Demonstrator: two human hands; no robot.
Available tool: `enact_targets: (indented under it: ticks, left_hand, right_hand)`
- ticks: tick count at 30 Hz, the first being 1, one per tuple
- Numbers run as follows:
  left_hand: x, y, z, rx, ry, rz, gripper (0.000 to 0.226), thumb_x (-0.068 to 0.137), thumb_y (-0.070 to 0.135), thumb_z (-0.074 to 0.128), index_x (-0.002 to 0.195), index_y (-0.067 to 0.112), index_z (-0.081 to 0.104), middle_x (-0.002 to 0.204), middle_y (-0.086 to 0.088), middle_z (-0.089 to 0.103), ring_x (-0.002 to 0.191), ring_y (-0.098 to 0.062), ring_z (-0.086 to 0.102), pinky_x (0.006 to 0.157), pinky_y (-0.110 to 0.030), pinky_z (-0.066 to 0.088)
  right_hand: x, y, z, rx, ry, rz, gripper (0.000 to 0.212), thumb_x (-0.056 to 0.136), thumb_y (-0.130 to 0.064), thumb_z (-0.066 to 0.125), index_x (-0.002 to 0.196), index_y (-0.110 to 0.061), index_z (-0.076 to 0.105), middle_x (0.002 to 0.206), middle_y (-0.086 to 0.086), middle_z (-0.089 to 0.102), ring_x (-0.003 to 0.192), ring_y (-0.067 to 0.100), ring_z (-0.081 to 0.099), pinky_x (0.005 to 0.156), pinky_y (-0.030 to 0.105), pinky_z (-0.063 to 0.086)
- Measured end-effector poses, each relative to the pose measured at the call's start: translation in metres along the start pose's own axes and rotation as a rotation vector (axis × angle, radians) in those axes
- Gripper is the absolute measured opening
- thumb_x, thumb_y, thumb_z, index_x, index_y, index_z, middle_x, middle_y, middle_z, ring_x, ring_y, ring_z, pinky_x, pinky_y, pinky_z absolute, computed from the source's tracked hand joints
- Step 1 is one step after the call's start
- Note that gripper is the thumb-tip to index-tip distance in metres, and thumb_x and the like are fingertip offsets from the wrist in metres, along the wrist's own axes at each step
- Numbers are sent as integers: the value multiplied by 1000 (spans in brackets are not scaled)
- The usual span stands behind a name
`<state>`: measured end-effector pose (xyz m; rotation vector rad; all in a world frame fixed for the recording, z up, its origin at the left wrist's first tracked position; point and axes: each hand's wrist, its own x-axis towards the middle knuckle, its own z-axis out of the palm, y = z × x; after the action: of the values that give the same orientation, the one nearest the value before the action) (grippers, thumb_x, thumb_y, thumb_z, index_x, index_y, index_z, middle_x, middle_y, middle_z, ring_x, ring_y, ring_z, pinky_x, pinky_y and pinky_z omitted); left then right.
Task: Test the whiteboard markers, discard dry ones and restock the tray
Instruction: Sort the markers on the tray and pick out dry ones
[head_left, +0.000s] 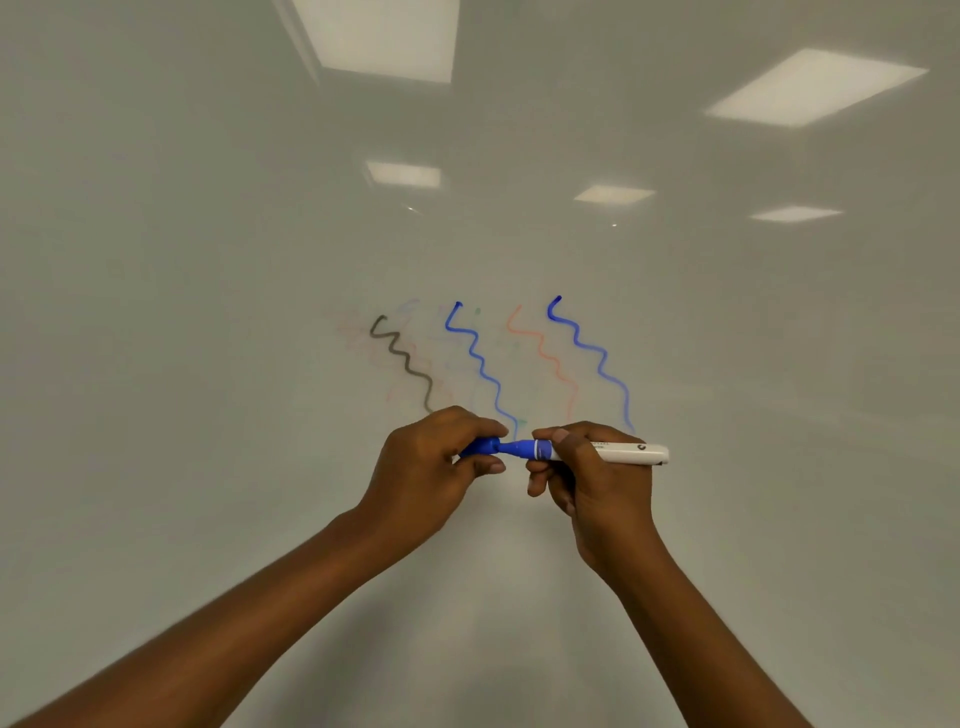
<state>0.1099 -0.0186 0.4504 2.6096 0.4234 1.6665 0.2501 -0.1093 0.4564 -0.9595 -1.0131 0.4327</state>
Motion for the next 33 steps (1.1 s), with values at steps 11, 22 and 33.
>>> enact_targets:
  ticks: [11,22,33]
  left_hand:
    - [-11,-4,-6,123,-202,35,29,79,21,66,105,8,70,83,-1,67,75,-10,55,74,2,34]
    - [-22,-5,-19,68,-167,-2,28,86,24,53,97,5,70,76,-4,67,66,-15,61,61,-31,55]
    - [-27,-7,-59,-8,-120,-221,13,80,10,68,90,9,75,66,6,59,70,-9,54,61,-13,40]
  right_hand:
    - [1,16,19,-12,-66,48,22,92,-3,50,76,-2,64,52,10,60,38,13,50,37,19,34]
    - [-5,42,67,354,118,11,30,76,-17,49,46,-22,48,47,2,47,44,15,44,39,19,34]
    - [-8,54,110,376,-4,-155,22,66,-37,47,46,-28,45,47,-8,45,46,9,42,45,20,34]
